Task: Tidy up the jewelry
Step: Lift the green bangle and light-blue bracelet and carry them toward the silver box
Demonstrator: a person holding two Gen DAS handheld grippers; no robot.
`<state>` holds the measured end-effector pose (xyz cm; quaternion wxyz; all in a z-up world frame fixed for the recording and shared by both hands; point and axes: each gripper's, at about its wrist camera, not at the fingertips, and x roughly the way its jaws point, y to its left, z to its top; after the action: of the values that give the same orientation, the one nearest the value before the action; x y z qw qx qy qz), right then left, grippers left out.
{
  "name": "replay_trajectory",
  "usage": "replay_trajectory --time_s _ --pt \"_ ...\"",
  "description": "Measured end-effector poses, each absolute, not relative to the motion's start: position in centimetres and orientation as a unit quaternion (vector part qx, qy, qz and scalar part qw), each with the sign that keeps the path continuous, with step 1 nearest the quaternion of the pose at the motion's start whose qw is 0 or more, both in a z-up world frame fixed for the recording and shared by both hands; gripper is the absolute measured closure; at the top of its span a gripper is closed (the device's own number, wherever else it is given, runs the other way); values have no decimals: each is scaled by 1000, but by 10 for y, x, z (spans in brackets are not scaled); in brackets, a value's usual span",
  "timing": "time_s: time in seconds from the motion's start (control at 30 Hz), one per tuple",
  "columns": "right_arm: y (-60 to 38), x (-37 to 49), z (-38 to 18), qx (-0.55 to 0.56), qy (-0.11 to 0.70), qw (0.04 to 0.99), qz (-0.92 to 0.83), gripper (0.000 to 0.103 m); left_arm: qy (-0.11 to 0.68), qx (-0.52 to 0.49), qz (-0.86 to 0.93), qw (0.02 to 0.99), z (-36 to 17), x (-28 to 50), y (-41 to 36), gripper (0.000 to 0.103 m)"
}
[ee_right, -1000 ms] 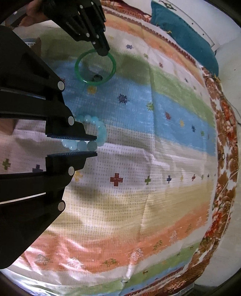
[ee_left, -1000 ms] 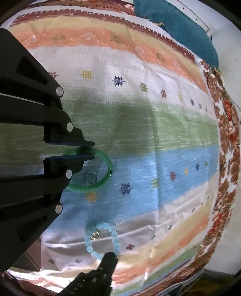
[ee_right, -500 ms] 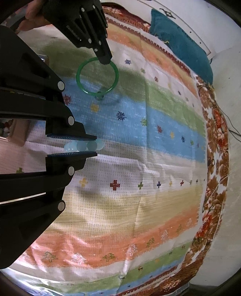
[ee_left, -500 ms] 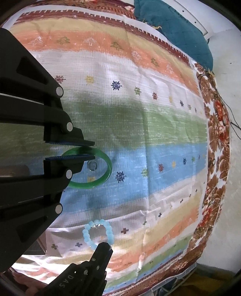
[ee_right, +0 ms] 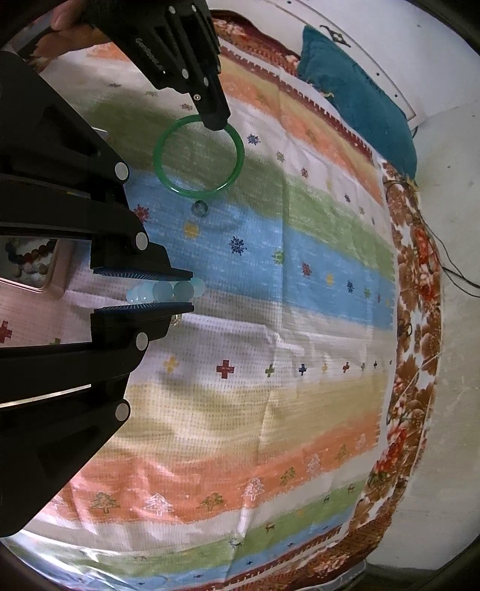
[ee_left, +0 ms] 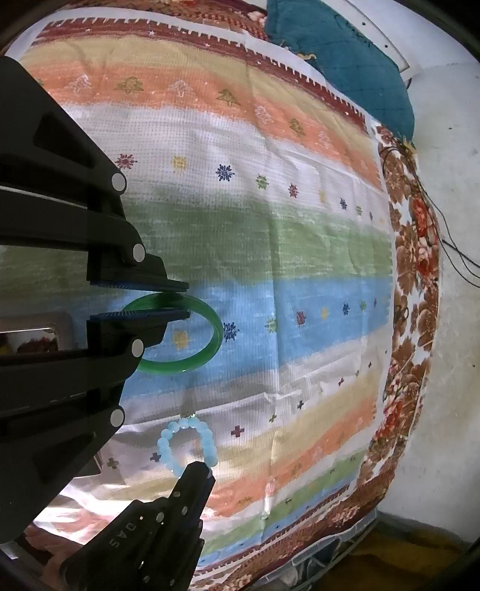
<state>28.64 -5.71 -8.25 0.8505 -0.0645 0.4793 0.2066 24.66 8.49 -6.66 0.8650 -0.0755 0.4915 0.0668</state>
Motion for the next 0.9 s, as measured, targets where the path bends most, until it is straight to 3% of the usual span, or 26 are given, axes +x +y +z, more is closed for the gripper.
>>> replay_trajectory --time_s 0.9 --pt "-71 241 -48 -71 440 869 213 91 460 -63 45 885 -37 204 60 94"
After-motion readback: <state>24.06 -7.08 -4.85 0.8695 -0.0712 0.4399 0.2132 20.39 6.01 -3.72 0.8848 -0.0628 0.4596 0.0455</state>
